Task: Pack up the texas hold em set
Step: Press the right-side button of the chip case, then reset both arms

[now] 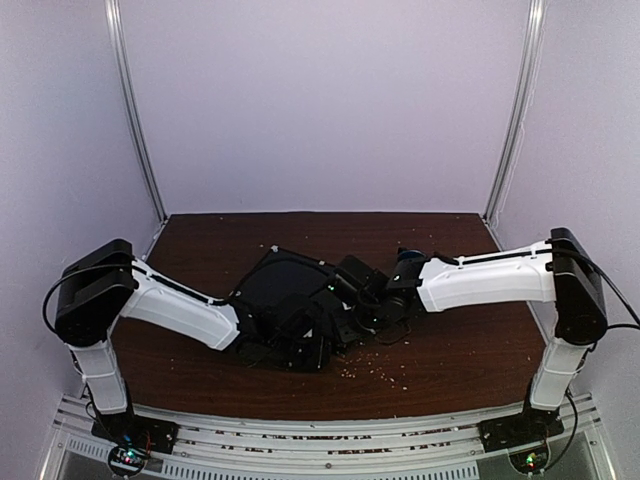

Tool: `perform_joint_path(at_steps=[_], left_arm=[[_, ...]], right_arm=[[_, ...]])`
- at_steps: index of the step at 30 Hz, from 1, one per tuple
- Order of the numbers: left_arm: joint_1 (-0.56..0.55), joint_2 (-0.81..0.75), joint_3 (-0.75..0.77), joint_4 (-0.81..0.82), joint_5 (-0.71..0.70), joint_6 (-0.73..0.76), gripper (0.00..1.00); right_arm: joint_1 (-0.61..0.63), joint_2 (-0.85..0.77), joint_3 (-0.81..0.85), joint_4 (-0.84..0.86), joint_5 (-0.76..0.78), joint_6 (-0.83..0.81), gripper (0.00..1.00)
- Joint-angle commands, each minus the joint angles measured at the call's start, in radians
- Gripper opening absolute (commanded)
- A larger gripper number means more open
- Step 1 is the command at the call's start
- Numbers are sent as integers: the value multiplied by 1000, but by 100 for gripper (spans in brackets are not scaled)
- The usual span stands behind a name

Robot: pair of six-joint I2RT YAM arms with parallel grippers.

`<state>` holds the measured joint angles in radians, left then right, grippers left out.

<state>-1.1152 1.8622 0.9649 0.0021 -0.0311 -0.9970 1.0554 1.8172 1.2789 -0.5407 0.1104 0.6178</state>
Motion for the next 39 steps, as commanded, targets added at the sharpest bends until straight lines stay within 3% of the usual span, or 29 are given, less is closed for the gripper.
perform_joint_path(at_steps=[1,9,14,22,29,32,34,39], left_arm=[[-1,65,-3,30,-81,-19,12],[-1,102,-58,273,-88,51,15],[-3,33,-63,283,-95,128,20],[-5,-348,-246,129,-249,99,36],[8,-743,-334,-147,-413,52,59],[75,-837,-332,-182,-360,92,68],[165,-864,-329,-166,-250,126,70],[345,-766,-204,-163,-78,278,72]], right_arm=[[2,25,-72,-53,-40,20,51],[2,0,-110,-27,-78,41,51],[0,-26,-92,-34,-62,35,51],[-16,-96,-50,-62,-37,28,52],[-33,-197,-29,-73,-27,-11,56],[-54,-227,-12,-80,-27,-27,60],[-75,-239,8,-81,-32,-39,64],[-160,-224,78,-60,-62,-77,72]])
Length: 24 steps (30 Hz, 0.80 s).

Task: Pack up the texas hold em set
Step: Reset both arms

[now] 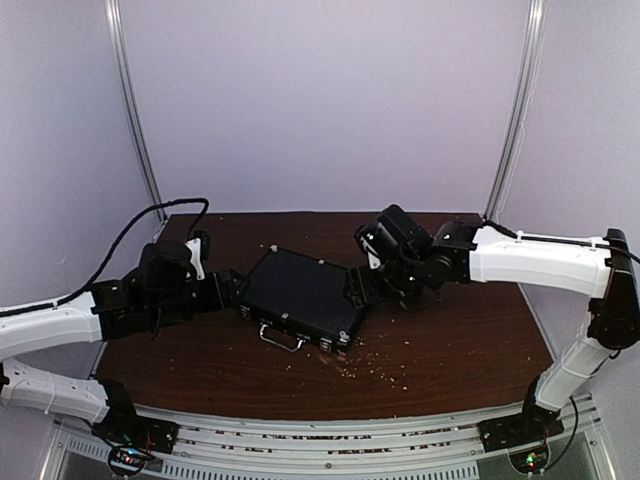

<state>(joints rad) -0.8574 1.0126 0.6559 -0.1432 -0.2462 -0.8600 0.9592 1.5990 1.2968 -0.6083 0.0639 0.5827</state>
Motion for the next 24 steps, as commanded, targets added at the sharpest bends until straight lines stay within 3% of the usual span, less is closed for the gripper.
perform_joint_path(at_steps=[1,4,8,12,16,20,24], left_arm=[[117,123,144,-32,157,180,73],[243,262,251,-52,290,262,73],[435,378,315,-40,367,342,73],[695,398,274,42,492,363,73],[970,349,149,126,561,360,74],[1180,271,27,194,508,393,77],[1198,241,-58,253,348,464,79]], right_arm=[[-90,0,70,19,-26,-49,73],[-192,20,94,47,-61,-63,75],[-342,23,96,81,-66,-89,76],[-507,-9,40,135,-51,-126,76],[-687,-97,-119,276,-48,-145,76],[-839,-232,-352,470,-4,-167,76],[-891,-381,-592,721,90,-190,78]])
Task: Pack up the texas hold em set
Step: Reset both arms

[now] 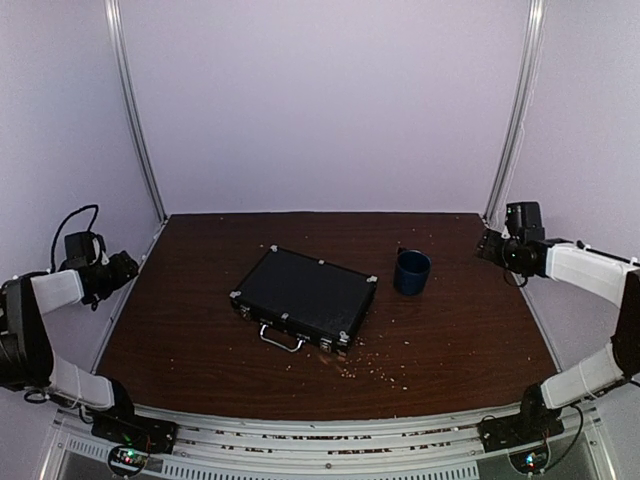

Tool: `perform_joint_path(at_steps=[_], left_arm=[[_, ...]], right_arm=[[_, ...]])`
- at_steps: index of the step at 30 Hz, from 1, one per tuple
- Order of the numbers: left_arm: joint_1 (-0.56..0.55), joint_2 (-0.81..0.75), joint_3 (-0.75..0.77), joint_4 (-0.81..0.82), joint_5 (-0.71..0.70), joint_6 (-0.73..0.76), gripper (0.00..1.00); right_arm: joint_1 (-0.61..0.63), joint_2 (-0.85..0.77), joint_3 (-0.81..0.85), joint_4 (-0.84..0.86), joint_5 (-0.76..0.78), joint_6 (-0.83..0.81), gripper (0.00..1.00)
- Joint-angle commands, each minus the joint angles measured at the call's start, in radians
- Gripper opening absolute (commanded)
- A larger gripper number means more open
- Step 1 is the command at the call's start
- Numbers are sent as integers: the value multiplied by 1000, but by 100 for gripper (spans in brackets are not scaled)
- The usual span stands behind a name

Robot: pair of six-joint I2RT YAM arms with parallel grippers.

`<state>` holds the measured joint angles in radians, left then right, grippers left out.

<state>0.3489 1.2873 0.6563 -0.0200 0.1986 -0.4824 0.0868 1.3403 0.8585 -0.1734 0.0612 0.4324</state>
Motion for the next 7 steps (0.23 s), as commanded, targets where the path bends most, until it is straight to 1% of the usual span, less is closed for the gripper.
perform_joint_path(at_steps=[1,4,6,7], left_arm=[[-7,-30,-76,152,-107,94,79],[-8,-17,-141,277,-77,104,75],[-8,0,-163,339,-111,86,75],[-7,14,-161,344,-151,71,76]], right_arm=[[-20,-152,-210,349,102,-50,78],[-21,-219,-354,518,129,-56,78],[-21,-253,-426,595,168,-63,79],[-21,-263,-457,628,188,-71,80]])
